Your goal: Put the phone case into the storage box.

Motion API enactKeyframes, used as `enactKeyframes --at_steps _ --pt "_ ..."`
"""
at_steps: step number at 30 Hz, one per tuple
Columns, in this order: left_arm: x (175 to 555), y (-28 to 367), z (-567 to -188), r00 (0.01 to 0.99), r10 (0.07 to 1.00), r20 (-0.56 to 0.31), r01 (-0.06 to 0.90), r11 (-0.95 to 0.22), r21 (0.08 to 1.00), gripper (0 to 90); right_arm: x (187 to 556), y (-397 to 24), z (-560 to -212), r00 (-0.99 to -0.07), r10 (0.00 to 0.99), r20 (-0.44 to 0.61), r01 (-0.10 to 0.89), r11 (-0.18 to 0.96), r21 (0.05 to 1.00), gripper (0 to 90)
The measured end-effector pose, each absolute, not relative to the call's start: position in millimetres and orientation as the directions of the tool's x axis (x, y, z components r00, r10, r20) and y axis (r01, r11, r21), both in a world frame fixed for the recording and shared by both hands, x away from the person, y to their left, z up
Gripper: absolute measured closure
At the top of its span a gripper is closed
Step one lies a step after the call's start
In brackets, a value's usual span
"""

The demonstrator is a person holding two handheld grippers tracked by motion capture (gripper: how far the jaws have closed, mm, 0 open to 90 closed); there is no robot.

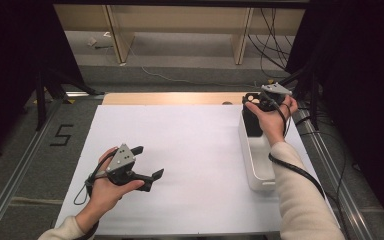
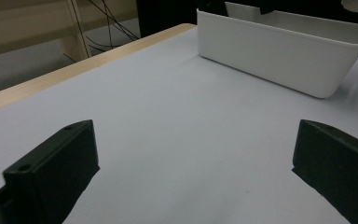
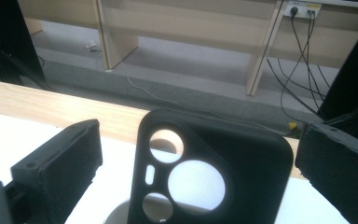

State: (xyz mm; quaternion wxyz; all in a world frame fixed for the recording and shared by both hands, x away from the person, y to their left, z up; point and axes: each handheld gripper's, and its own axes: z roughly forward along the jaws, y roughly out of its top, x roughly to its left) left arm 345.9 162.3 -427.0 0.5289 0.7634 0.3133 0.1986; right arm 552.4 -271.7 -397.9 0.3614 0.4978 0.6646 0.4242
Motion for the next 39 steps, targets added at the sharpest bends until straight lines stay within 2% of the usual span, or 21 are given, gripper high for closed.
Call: enactKeyframes --at_steps 39 --pt "346.0 162.6 -428.4 0.714 0.699 -0.031 0.28 -0.245 0.928 0.0 504.7 -275.8 -388.6 -0.263 0.964 -0.037 0.3 0.118 0.946 5.7"
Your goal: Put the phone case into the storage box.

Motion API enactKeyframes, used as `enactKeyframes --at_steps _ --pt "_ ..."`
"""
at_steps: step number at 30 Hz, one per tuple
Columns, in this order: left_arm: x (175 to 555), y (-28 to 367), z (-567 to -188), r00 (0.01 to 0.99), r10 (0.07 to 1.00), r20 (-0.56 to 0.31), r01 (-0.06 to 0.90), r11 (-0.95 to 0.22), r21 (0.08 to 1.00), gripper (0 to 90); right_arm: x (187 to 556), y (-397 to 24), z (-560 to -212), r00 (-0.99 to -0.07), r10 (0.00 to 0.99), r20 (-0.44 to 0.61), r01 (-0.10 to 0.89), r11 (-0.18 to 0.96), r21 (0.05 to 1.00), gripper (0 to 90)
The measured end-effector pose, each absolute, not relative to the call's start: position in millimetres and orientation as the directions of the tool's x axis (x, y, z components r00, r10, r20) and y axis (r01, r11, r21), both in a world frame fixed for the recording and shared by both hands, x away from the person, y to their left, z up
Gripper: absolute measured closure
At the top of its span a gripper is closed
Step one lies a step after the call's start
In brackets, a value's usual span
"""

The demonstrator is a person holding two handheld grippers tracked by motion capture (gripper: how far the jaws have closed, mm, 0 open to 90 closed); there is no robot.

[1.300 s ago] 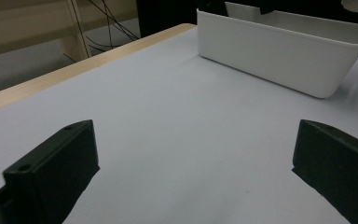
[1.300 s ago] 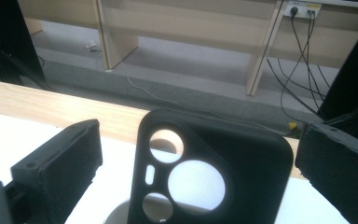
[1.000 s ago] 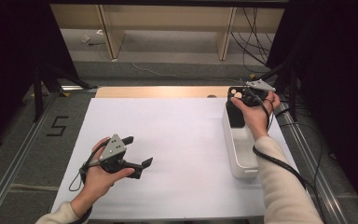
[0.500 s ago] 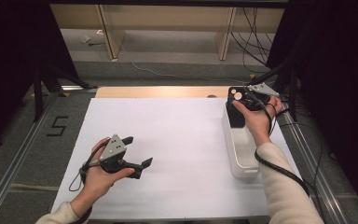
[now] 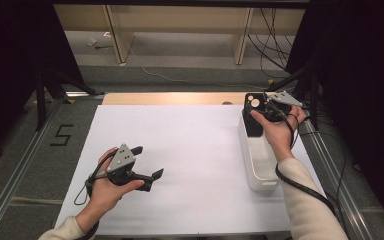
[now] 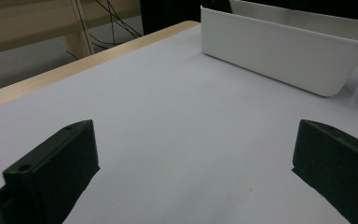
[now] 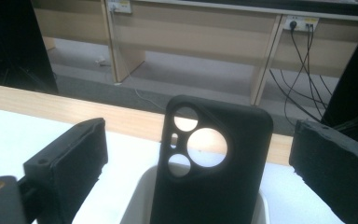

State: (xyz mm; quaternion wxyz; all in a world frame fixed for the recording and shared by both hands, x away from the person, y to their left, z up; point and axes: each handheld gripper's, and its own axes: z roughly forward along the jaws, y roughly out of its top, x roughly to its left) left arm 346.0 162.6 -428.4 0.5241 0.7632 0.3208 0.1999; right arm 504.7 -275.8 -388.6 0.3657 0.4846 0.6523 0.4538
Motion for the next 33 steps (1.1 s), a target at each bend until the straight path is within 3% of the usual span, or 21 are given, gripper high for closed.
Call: enactKeyframes --at_steps 33 --pt "346.4 162.0 -428.6 0.711 0.702 -0.029 0.283 -0.248 0.926 0.0 468.3 -268.2 -388.8 -0.392 0.919 -0.032 0.28 0.153 0.948 7.4"
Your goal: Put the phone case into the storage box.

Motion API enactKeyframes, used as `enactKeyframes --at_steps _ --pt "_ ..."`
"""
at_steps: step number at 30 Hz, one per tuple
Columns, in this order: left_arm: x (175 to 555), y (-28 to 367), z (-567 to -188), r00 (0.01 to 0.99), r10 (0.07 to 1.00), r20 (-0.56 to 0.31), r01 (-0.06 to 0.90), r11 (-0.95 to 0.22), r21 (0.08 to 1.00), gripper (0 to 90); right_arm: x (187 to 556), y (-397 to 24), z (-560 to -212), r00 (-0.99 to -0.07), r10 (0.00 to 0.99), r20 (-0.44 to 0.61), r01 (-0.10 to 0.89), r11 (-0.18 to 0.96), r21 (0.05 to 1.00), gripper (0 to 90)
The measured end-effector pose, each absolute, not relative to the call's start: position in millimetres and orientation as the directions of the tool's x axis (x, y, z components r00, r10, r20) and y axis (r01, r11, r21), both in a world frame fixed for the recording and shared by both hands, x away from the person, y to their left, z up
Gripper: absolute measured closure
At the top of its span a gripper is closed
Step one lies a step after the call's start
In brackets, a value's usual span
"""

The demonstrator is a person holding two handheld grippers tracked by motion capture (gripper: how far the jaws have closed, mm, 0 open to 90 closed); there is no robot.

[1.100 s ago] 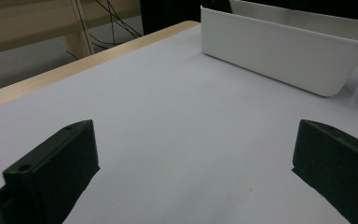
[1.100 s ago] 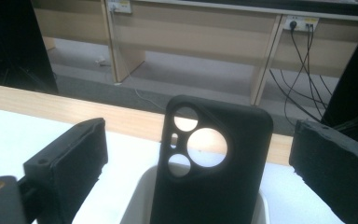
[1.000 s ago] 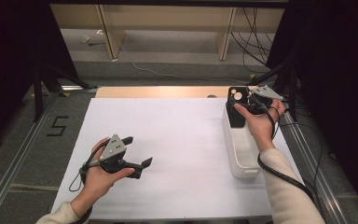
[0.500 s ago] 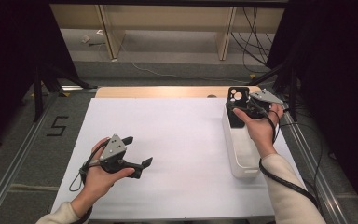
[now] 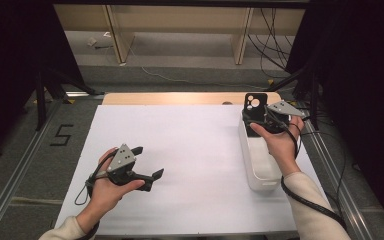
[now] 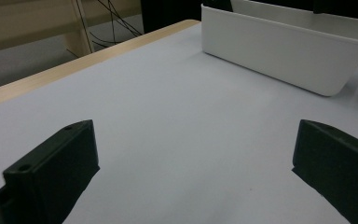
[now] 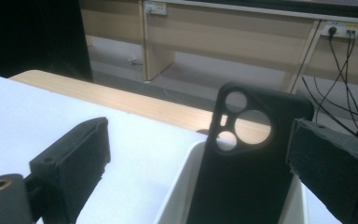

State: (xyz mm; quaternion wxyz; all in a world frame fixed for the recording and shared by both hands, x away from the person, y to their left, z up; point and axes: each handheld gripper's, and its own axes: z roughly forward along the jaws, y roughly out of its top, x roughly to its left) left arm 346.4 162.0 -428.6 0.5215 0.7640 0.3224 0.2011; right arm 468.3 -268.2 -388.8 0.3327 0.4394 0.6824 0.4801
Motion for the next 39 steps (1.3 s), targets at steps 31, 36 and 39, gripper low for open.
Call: enactKeyframes --at_steps 31,36,39 --pt "346.8 162.7 -428.7 0.711 0.702 -0.029 0.284 -0.249 0.926 0.0 437.7 -259.9 -387.0 -0.48 0.877 -0.028 0.24 0.162 0.957 7.3" --pt "346.7 162.9 -428.6 0.711 0.702 -0.028 0.283 -0.249 0.926 0.0 434.4 -259.7 -387.7 -0.484 0.875 -0.024 0.242 0.16 0.957 7.2" --pt "346.8 163.0 -428.7 0.711 0.703 -0.028 0.284 -0.25 0.926 0.0 431.7 -260.3 -387.6 -0.49 0.872 -0.024 0.239 0.161 0.958 7.2"
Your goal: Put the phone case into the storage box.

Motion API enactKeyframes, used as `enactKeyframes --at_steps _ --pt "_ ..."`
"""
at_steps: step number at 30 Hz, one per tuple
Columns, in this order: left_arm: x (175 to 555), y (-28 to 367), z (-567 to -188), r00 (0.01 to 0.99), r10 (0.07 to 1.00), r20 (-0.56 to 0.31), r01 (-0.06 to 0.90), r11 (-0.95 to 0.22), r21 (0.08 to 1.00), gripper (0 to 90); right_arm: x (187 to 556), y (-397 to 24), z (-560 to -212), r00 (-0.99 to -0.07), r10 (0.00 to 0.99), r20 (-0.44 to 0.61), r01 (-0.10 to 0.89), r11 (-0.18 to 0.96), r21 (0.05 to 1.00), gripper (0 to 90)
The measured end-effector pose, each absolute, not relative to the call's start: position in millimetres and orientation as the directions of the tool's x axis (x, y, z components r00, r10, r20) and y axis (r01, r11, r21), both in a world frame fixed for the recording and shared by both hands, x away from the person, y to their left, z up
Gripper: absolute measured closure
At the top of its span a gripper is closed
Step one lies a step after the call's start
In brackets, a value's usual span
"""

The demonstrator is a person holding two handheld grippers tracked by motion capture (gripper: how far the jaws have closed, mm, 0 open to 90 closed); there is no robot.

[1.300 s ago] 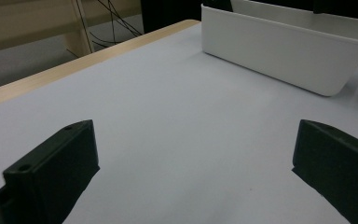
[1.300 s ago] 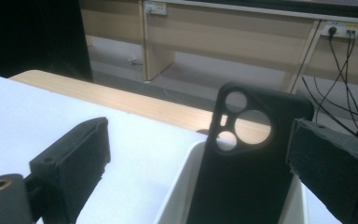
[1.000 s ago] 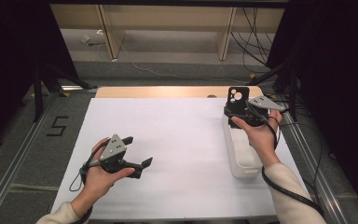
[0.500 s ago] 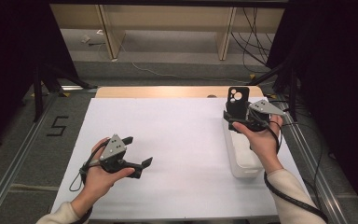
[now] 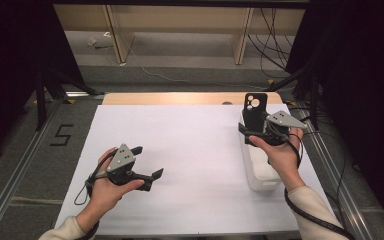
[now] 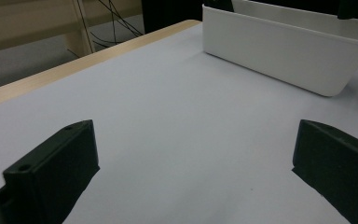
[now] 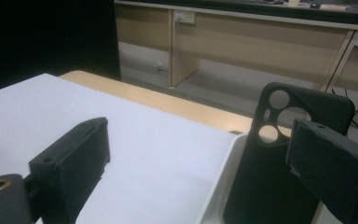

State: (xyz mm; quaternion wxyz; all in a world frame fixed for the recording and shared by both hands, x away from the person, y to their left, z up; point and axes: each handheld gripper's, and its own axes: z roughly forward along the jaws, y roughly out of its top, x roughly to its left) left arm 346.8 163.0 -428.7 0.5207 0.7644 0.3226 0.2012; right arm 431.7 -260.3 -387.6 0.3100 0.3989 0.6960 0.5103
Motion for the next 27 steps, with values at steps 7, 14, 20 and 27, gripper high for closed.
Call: enactKeyframes --at_steps 7,14,20,27 --pt "346.7 163.3 -428.5 0.71 0.704 -0.028 0.283 -0.248 0.927 0.0 423.6 -260.4 -387.5 -0.517 0.855 -0.023 0.228 0.164 0.96 7.0" --pt "346.7 163.2 -428.4 0.711 0.703 -0.03 0.282 -0.246 0.927 0.0 413.7 -259.1 -387.0 -0.546 0.838 -0.022 0.217 0.167 0.962 7.1" --pt "346.4 163.8 -428.2 0.709 0.704 -0.03 0.284 -0.247 0.927 0.0 407.0 -258.1 -383.4 -0.565 0.824 -0.03 0.203 0.174 0.964 7.3" --pt "346.1 163.4 -427.9 0.71 0.703 -0.031 0.283 -0.245 0.927 0.0 398.2 -263.3 -383.3 -0.573 0.819 -0.04 0.193 0.182 0.964 8.0"
